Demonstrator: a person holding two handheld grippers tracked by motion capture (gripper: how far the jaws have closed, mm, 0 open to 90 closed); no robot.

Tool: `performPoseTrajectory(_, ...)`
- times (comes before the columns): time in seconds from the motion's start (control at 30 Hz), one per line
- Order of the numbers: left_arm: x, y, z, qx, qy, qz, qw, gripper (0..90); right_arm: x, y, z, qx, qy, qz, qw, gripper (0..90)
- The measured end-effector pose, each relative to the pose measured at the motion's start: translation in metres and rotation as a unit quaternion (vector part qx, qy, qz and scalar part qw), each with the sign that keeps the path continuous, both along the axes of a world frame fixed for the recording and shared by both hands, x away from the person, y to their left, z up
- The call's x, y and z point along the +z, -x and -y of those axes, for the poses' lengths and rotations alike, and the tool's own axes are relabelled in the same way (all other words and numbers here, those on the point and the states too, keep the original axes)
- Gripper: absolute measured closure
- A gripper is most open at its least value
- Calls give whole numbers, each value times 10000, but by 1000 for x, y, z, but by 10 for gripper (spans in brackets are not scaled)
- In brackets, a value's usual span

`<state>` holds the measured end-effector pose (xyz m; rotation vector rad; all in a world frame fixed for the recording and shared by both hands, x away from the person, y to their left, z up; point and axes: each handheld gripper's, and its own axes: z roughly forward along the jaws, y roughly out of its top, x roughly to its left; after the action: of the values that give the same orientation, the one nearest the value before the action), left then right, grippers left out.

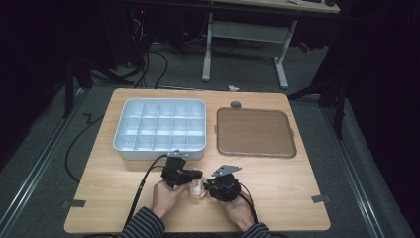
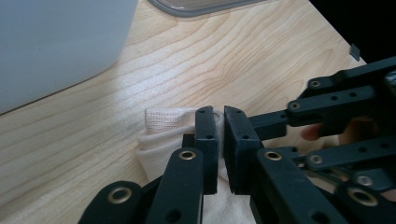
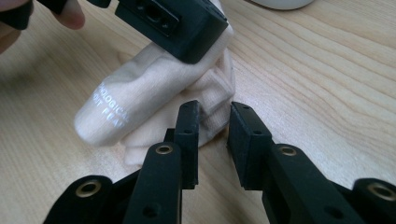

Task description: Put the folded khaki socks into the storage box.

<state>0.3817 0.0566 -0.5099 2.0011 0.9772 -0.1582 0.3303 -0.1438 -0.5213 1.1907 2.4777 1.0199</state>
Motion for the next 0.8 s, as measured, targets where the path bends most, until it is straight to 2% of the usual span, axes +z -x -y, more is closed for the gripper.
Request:
performPoseTrajectory(0.13,-1,0,0,-1,-49,5,10000,850,10,12,4,26,-142,226,9996,776)
performPoseTrajectory(0.4,-1,0,1,18,-66,-8,10000,847,28,32,-4,435,-374,607,9965,861)
performPoseTrajectory(0.57,-1,-1,0,19,-68,-28,10000,845,31,32,-16,642,-380,664,9950,862)
performPoseTrajectory(0.8,-1,0,0,-5,-110,23,9999,842,30,31,-25,774,-433,699,9936,860)
